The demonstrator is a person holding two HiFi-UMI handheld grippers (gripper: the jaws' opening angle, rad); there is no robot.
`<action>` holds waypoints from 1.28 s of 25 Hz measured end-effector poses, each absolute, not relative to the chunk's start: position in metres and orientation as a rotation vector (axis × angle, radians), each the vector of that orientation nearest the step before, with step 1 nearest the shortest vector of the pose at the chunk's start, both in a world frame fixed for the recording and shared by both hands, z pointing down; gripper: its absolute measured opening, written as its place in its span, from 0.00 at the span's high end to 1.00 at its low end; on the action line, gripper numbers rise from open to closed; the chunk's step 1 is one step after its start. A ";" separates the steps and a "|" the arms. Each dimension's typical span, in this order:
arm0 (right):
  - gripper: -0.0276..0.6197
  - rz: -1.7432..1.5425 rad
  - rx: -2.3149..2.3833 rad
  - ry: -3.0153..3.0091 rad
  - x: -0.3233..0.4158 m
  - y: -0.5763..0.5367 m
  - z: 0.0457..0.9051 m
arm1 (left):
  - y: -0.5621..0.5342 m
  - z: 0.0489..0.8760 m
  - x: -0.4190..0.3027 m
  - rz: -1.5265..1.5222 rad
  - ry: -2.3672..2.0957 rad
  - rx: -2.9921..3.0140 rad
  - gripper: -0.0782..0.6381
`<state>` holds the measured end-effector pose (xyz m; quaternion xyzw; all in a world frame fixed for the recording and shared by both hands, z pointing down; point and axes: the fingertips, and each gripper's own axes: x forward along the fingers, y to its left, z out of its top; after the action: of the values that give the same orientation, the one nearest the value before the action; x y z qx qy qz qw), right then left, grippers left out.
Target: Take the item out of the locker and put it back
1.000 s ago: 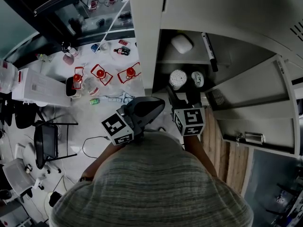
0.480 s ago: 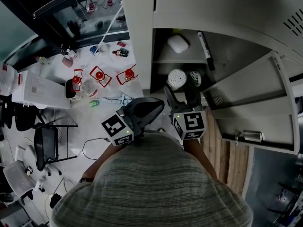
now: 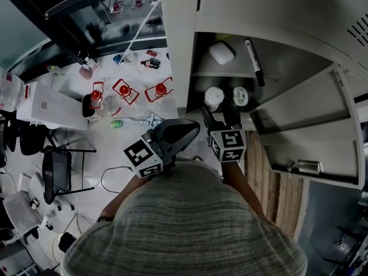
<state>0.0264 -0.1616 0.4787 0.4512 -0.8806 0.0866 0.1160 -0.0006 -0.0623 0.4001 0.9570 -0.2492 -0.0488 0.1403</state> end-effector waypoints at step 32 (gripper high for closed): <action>0.55 0.244 1.243 -2.478 0.017 -0.168 0.524 | -0.060 0.392 -0.015 -0.150 -0.767 2.785 0.88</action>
<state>0.0171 -0.1681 0.5240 0.4395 -0.8761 0.0863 0.1784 -0.0151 -0.0603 0.3918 0.9554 -0.2632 -0.0513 0.1241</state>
